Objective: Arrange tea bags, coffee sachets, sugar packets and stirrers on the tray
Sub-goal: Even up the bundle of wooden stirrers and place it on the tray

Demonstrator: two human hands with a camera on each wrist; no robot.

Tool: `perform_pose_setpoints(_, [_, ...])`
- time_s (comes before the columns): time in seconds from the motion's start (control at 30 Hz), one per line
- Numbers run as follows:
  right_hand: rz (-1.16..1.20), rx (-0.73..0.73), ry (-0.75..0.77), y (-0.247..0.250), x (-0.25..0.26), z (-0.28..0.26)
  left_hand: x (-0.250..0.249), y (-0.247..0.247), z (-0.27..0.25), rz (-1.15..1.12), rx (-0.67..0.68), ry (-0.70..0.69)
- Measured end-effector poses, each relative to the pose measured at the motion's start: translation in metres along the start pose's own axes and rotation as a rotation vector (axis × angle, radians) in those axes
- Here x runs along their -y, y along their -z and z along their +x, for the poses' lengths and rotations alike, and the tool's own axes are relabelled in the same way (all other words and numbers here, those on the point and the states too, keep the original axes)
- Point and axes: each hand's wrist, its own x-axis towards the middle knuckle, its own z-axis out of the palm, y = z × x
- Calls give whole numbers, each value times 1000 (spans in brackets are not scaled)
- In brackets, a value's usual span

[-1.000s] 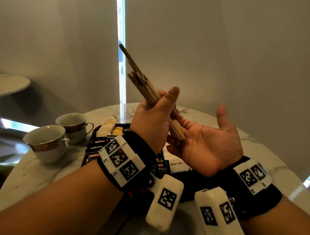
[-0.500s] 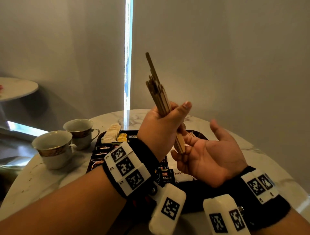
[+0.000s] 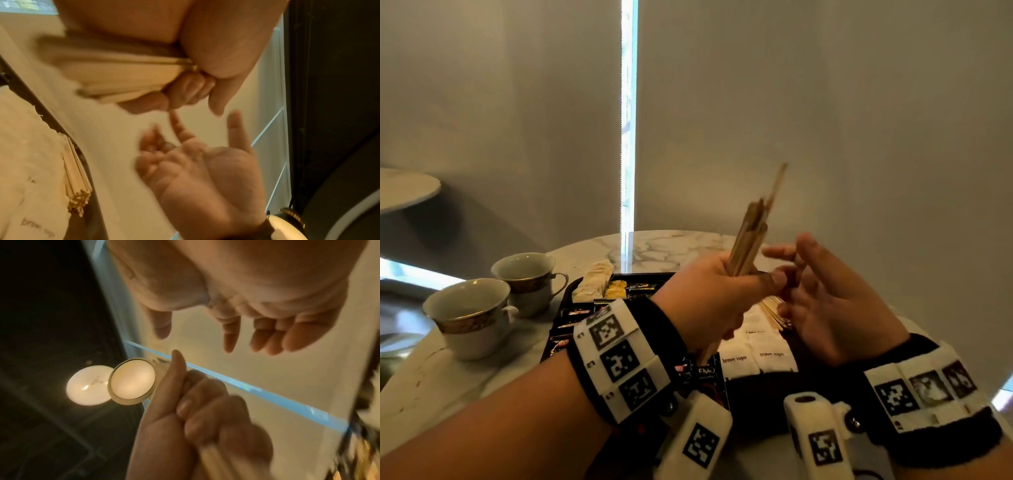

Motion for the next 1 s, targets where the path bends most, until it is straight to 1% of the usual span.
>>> perform_pose_setpoints(0.07, [-108,24,134,0,8,-7,-2,-4,-3,130,105,91])
perform_pose_setpoints(0.13, [-224,60,193,-3,11,-13,-3,-11,-4,228,164,163])
perform_pose_setpoints(0.17, [-302,51,213,-6,12,-15,-3,-13,-5,254,172,182])
perform_pose_setpoints(0.2, [-368,29,228,-7,11,-15,-4,-15,-5,266,169,186])
perform_pose_setpoints(0.27, [-416,-11,237,-7,10,-15,-5,-18,-5,238,142,150])
perform_pose_setpoints(0.37, [-341,-50,230,-3,8,-12,-2,-17,-6,171,104,59])
perform_pose_setpoints(0.43, [-316,-42,211,-4,8,-12,-2,-18,-6,206,88,25])
perform_pose_setpoints(0.53, [-388,-42,189,-3,9,-13,-4,-17,-6,284,77,42])
perform_pose_setpoints(0.6, [-408,-124,211,5,10,-10,-4,-13,-6,319,99,85])
perform_pose_setpoints(0.63, [-360,-183,240,9,13,-8,-4,-12,-7,343,120,105])
perform_pose_setpoints(0.67, [-253,-232,268,15,17,-6,-5,-10,-8,386,143,119])
perform_pose_setpoints(0.73, [-5,-264,311,26,27,-6,-8,-7,-9,524,191,129])
perform_pose_setpoints(0.77, [31,-271,329,31,31,-6,-10,-7,-10,595,205,131])
perform_pose_setpoints(0.8, [4,-262,341,33,33,-7,-12,-7,-11,646,209,133])
perform_pose_setpoints(0.87, [-117,-151,327,25,30,-8,-13,-7,-12,698,205,136])
perform_pose_setpoints(0.9, [-203,-69,283,18,24,-8,-13,-7,-12,713,206,138])
perform_pose_setpoints(0.97, [-340,140,151,3,11,-11,-13,-9,-13,730,220,146])
perform_pose_setpoints(1.0, [-366,201,111,-1,9,-13,-13,-10,-14,732,225,152])
